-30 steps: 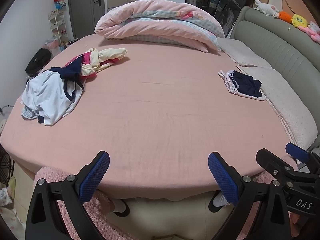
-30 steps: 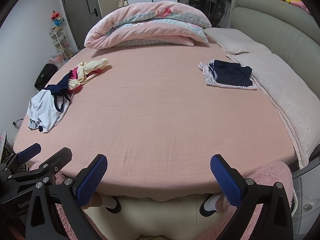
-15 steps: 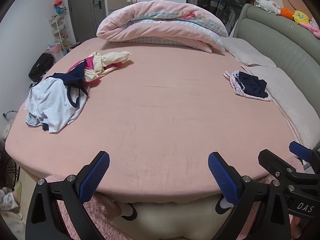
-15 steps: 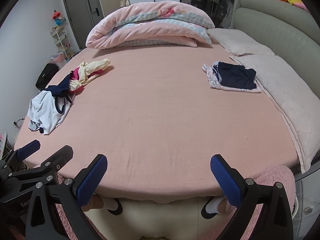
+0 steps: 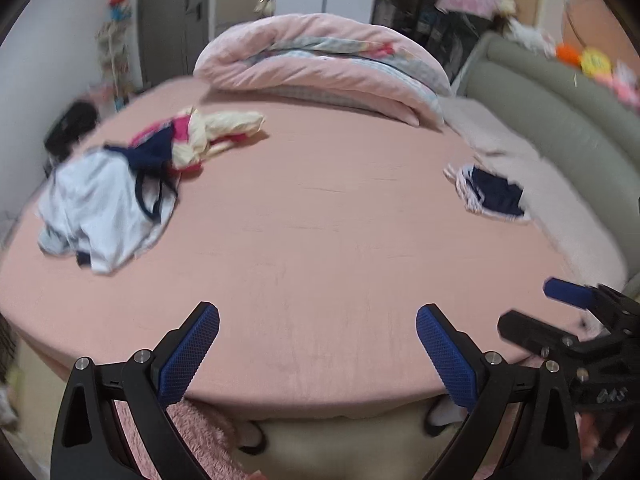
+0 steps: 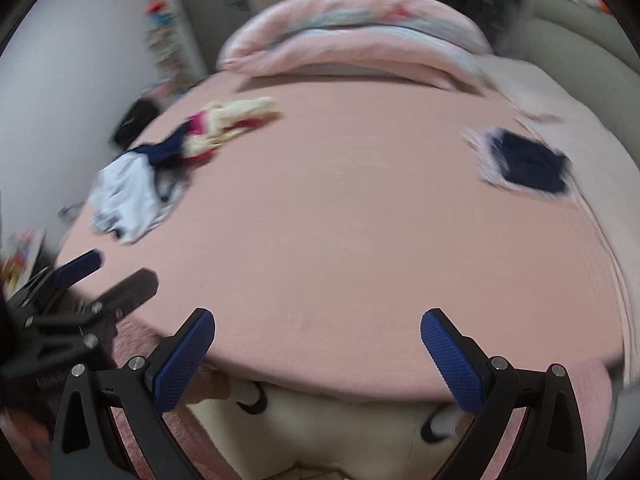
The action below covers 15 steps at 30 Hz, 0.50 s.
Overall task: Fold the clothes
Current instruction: 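Move both grippers toward the clothes pile on the bed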
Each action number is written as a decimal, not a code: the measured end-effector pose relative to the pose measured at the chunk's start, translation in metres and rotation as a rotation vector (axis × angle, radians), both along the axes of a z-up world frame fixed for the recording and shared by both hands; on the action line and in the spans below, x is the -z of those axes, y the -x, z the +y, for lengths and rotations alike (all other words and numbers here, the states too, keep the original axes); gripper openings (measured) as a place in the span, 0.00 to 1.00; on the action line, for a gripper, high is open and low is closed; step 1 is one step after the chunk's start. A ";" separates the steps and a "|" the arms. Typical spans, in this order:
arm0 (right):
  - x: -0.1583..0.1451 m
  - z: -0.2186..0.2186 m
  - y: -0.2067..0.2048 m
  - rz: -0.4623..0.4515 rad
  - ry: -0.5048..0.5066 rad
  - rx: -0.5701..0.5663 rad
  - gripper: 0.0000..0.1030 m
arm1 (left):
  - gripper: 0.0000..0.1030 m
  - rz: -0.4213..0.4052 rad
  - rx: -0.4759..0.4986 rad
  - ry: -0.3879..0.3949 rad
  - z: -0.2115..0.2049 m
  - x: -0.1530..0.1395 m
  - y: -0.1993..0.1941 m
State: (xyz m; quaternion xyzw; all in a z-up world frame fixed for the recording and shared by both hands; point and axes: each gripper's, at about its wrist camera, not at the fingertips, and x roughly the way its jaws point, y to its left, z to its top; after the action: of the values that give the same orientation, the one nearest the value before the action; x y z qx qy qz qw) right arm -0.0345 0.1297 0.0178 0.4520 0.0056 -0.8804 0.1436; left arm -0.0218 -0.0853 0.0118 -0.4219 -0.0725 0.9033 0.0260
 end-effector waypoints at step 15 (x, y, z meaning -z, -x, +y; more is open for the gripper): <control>0.021 -0.194 0.128 0.046 -0.074 -0.339 1.00 | 0.96 -0.024 -0.422 -0.163 -0.218 0.049 0.056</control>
State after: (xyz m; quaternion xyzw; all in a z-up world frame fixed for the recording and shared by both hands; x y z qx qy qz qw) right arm -0.1620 -0.0640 -0.0031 0.4292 0.1173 -0.8529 0.2732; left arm -0.0780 -0.3031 -0.0371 -0.4044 -0.2322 0.8749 -0.1303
